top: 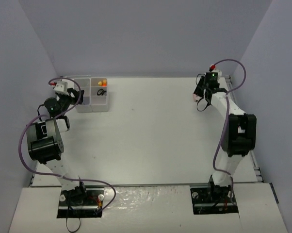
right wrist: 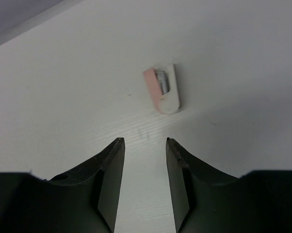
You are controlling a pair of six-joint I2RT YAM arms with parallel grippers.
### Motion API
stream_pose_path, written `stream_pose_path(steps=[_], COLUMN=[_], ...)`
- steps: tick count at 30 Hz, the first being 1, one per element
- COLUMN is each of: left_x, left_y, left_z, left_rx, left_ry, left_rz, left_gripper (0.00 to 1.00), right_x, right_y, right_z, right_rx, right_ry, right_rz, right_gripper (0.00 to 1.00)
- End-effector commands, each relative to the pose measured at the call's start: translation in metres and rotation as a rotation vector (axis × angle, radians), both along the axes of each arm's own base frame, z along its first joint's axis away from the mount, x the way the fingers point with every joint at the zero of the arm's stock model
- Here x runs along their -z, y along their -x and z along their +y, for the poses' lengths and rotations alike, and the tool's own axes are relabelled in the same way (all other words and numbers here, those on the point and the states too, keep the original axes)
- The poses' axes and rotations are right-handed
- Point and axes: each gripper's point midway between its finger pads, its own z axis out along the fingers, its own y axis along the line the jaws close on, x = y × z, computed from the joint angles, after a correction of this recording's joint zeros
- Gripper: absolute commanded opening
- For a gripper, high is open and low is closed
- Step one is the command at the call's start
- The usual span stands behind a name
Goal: Sort the stationery into containers
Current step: Place the stationery in the storage box, then pick up the stapler from the center of the board.
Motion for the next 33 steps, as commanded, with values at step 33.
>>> stream_pose_path(steps=[33], left_x=[-0.084], left_y=[0.010], left_z=[-0.010], left_rx=[-0.029], left_ry=[-0.026], left_rz=[0.113], left_gripper=[0.68], right_x=[0.065], right_y=[-0.087], right_z=[-0.054], right_rx=[0.034], right_ry=[-0.020], right_rz=[0.106], right_gripper=[0.32])
